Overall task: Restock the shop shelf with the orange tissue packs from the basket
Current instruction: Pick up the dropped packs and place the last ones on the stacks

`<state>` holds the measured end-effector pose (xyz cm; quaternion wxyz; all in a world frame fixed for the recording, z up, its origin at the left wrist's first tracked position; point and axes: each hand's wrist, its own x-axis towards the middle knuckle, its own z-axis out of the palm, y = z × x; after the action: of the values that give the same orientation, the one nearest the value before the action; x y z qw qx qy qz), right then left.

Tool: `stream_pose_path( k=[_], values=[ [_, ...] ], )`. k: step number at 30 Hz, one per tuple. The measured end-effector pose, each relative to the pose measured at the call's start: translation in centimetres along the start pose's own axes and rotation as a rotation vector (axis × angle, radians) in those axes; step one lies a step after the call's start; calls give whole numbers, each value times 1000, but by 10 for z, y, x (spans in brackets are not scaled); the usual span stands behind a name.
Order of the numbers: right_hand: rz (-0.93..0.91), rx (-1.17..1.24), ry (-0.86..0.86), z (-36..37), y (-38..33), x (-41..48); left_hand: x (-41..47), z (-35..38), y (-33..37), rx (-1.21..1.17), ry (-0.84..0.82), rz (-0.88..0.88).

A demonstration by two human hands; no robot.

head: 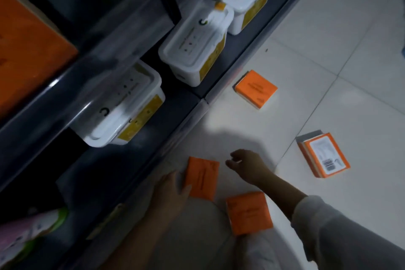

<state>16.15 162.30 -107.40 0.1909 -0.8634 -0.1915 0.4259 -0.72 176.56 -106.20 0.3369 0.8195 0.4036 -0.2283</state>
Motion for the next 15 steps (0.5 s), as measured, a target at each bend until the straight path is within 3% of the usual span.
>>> stream_pose_path(
  k=[3, 8, 15],
  values=[
    [136, 33, -123, 25, 8, 17, 25, 13, -7, -138, -82, -125],
    [227, 212, -197, 51, 11, 27, 56, 34, -8, -326, -186, -177],
    [115, 592, -209, 46, 8, 20, 57, 43, 17, -418, -94, -174]
  ],
)
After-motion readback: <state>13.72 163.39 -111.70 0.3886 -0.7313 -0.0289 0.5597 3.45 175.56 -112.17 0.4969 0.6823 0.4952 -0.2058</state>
